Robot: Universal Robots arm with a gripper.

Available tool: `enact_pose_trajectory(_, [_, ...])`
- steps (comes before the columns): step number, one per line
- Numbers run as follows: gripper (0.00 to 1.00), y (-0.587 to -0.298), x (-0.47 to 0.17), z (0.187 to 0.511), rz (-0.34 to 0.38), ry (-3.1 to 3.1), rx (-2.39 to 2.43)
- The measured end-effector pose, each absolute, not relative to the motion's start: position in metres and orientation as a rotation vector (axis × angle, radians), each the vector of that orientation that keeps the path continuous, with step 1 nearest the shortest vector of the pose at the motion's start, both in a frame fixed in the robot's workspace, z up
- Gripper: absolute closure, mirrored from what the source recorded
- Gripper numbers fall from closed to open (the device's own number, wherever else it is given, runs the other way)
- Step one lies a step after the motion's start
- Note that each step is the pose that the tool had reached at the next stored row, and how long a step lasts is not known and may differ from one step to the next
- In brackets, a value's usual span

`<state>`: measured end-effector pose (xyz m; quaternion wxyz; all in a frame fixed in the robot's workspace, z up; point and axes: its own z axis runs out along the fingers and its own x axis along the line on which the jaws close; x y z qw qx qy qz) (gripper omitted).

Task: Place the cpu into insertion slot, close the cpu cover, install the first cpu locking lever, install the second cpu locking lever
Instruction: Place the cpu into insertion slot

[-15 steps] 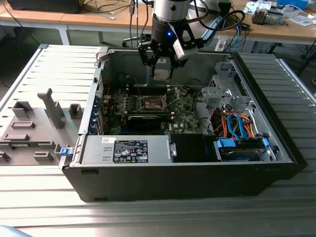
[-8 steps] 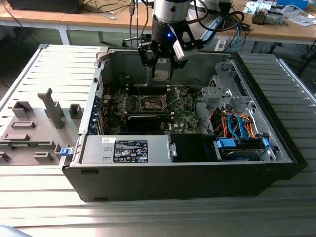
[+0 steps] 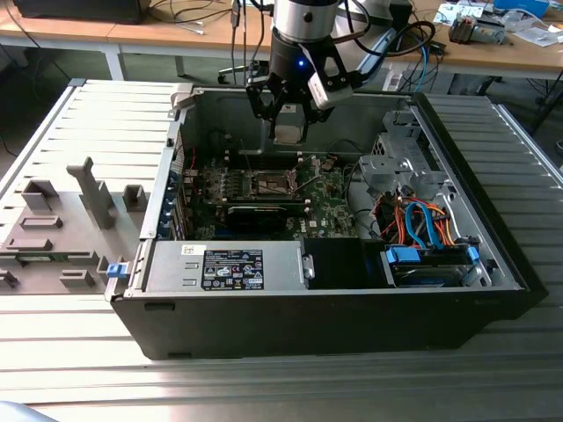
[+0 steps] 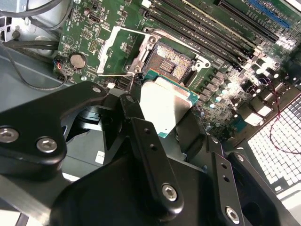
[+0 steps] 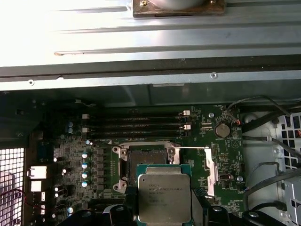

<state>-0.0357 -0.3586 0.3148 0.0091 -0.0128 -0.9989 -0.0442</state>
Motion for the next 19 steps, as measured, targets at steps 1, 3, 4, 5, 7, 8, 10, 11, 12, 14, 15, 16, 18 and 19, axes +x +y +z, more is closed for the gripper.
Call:
enact_pose_trajectory(1, [0.46,-0.3586,-0.0357,0.3146,-0.138,-3.120,-0.040])
enact_pose_trajectory(3, [0.46,-0.3586,-0.0357,0.3143,-0.138,-3.120,-0.040])
enact_pose_trajectory(4, [0.46,-0.3586,-0.0357,0.3141,-0.138,-3.120,-0.040])
enact_pose_trajectory(5, [0.46,-0.3586,-0.0357,0.3139,-0.138,-3.120,-0.040])
enact_pose_trajectory(7, [0.46,-0.3586,-0.0357,0.3132,-0.138,-3.120,-0.040])
enact_pose_trajectory(8, [0.46,-0.3586,-0.0357,0.3130,-0.138,-3.120,-0.040])
enact_pose_trajectory(10, [0.46,-0.3586,-0.0357,0.3126,-0.138,-3.120,-0.040])
enact_pose_trajectory(11, [0.46,-0.3586,-0.0357,0.3125,-0.138,-3.120,-0.040])
enact_pose_trajectory(12, [0.46,-0.3586,-0.0357,0.3122,-0.138,-3.120,-0.040])
enact_pose_trajectory(14, [0.46,-0.3586,-0.0357,0.3117,-0.138,-3.120,-0.040])
enact_pose_trajectory(15, [0.46,-0.3586,-0.0357,0.3116,-0.138,-3.120,-0.040])
enact_pose_trajectory(16, [0.46,-0.3586,-0.0357,0.3114,-0.138,-3.120,-0.040])
enact_pose_trajectory(18, [0.46,-0.3586,-0.0357,0.3110,-0.137,-3.120,-0.040])
enact_pose_trajectory(19, [0.46,-0.3586,-0.0357,0.3109,-0.137,-3.120,-0.040])
